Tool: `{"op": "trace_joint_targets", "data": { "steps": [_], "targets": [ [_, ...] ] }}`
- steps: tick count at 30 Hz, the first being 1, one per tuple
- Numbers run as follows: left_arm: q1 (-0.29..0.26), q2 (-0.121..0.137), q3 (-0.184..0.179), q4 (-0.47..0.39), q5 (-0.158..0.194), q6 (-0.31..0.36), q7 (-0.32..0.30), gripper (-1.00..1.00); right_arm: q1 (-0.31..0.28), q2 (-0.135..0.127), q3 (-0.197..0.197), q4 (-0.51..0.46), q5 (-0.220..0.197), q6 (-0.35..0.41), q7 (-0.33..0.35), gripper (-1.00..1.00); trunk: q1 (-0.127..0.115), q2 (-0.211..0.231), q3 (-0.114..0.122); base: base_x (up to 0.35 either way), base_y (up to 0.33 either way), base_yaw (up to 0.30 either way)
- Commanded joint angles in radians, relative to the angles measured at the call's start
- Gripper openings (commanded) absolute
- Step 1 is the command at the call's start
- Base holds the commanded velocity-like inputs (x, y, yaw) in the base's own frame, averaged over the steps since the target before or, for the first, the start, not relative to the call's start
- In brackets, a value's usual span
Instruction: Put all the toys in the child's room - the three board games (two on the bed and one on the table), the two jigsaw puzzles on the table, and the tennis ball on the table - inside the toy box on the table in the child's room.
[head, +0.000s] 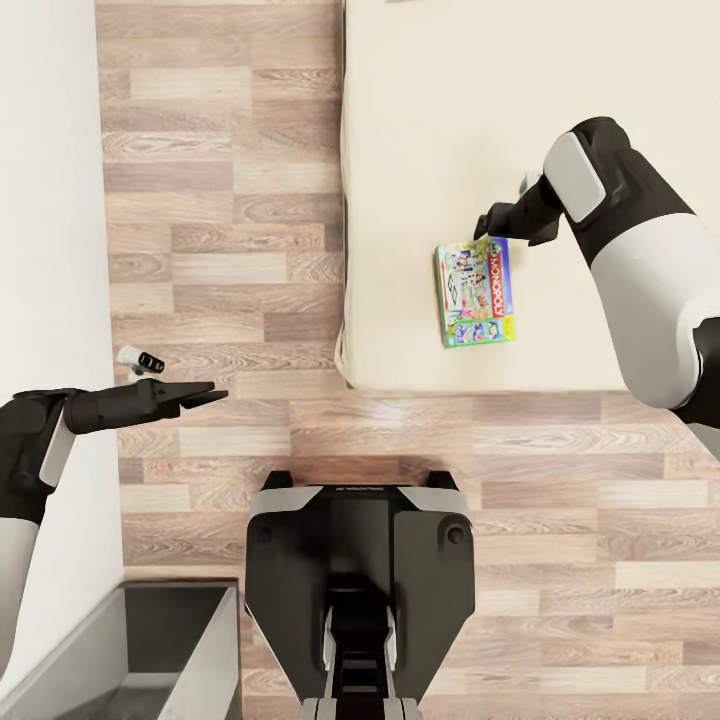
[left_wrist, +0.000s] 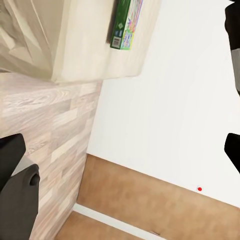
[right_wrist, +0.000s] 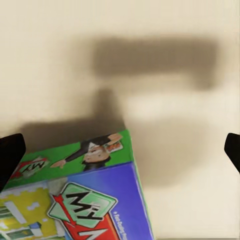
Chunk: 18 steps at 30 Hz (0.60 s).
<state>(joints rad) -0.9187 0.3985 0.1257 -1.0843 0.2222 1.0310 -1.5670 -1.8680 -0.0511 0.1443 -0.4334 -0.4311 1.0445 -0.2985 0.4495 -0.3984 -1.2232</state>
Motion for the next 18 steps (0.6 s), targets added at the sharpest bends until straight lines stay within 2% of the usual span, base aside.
{"op": "trace_joint_targets", "data": {
  "steps": [1,18],
  "targets": [
    [0.0,0.0,0.0,0.0,0.0,0.011,-0.004,1.0,0.0,-0.001,0.008,-0.001,-0.011,0.003,-0.007,1.0,0.001,-0.002,-0.001,-0.059,0.005,0.0],
    [0.0,0.0,-0.002,-0.001,-0.001,0.012,-0.004,1.0,0.0,-0.001,0.008,-0.001,-0.011,0.003,-0.007,1.0,0.001,-0.002,-0.001,-0.114,0.039,0.0]
  ]
}}
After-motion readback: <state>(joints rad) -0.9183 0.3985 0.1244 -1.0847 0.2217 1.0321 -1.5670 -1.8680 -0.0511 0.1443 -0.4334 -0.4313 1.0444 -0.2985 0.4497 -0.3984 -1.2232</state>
